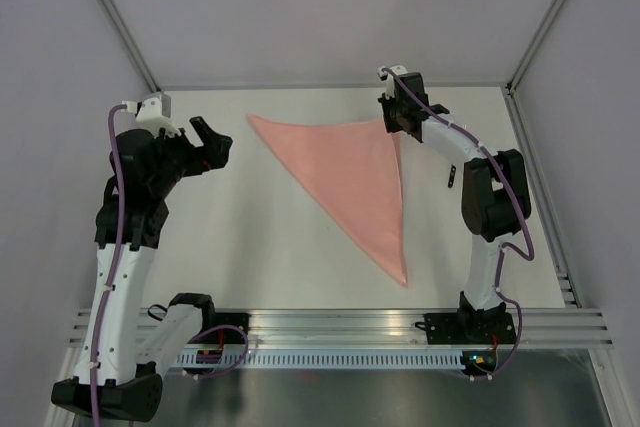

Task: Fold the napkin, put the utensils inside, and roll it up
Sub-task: Fold the napkin at the center of the board.

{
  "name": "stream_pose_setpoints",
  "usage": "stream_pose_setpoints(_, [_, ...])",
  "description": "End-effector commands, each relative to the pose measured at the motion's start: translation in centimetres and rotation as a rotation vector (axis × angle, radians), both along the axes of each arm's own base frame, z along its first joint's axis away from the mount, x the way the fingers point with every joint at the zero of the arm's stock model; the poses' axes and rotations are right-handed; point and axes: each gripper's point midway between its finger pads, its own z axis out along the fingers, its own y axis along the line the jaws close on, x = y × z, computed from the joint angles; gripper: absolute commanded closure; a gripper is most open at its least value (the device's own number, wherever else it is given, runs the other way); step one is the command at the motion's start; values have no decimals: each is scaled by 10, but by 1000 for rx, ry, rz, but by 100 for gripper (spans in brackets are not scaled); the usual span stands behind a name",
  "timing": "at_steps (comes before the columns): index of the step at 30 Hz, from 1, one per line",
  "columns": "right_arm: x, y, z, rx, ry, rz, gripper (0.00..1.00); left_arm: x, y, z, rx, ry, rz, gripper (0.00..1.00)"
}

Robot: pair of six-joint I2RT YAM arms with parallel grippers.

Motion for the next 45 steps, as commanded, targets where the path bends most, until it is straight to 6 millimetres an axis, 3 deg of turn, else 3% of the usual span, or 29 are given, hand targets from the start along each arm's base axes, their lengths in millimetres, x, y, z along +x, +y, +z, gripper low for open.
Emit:
stream_pose_setpoints(1, [1, -4, -10, 8, 14, -19, 100, 2, -4, 6, -1, -32, -28, 0])
stream_pose_setpoints(17, [-2, -8, -38, -6, 74, -25, 100, 3, -4, 2, 1, -26, -30, 0])
stream_pose_setpoints(25, [1, -19, -52, -43, 93, -70, 100, 2, -6, 0, -9, -20, -36, 0])
stream_pose_setpoints(29, [6, -26, -55, -65, 94, -99, 82, 1, -7, 2, -11, -25, -41, 0])
stream_pose_setpoints(32, [9, -32, -57, -80, 96, -118, 58, -1, -7, 1, -10, -26, -42, 0])
stream_pose_setpoints(35, [14, -37, -51, -87, 85, -133, 44, -2, -7, 1, -7, -30, -42, 0])
stream_pose_setpoints(41, [19, -73, -14, -84, 28, -203, 40, -9, -15, -1, -60, -24, -71, 0])
stream_pose_setpoints(45, [-4, -106, -15, -97, 59, -266, 41, -14, -21, -7, -103, -38, -89, 0])
